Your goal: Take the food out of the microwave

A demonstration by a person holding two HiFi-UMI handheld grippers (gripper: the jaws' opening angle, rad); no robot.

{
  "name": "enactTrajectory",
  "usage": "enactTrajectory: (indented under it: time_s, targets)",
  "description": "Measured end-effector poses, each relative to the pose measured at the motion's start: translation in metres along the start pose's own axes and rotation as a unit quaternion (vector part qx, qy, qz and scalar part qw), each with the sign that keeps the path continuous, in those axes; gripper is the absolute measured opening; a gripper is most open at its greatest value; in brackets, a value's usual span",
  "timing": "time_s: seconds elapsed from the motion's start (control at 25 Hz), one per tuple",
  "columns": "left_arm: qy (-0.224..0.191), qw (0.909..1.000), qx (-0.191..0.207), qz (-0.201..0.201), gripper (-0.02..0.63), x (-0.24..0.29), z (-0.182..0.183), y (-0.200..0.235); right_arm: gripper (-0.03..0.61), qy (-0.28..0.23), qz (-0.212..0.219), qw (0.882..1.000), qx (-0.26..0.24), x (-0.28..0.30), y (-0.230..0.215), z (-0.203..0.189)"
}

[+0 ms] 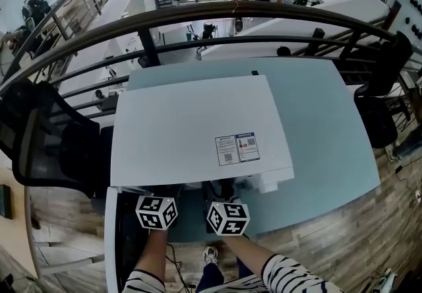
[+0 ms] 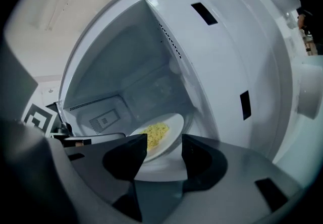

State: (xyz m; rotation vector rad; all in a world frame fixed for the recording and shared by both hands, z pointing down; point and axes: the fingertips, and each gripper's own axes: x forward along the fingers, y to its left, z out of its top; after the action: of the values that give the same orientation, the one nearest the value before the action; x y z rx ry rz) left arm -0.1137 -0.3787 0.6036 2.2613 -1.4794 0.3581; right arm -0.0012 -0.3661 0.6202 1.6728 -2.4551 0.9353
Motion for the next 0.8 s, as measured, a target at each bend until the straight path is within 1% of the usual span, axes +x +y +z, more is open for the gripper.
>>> enactTrajectory:
  time_s: [0.16, 0.28, 0.68, 0.8]
  targets:
    - [0.029, 0.9995, -0.003, -0.014, 0.192, 0.006, -0.007, -0.007, 0.212, 0.005, 0.004, 1.000, 0.007, 0.003, 0.000, -0.003]
    - [0.043, 0.9990, -0.008, -0.014, 0.193, 0.006, -0.013, -0.009, 0.212, 0.008, 0.012, 1.000, 0.007, 0.004, 0.003, -0.004]
    - [0.035, 0.9989, -0.027, -0.017, 0.193, 0.002, -0.016, -0.011, 0.210, 0.015, 0.028, 0.999, -0.015, -0.002, 0.009, -0.006]
    - [0.032, 0.9988, -0.031, -0.018, 0.193, -0.004, -0.016, -0.015, 0.211, 0.016, 0.032, 0.999, -0.013, -0.008, 0.011, -0.005]
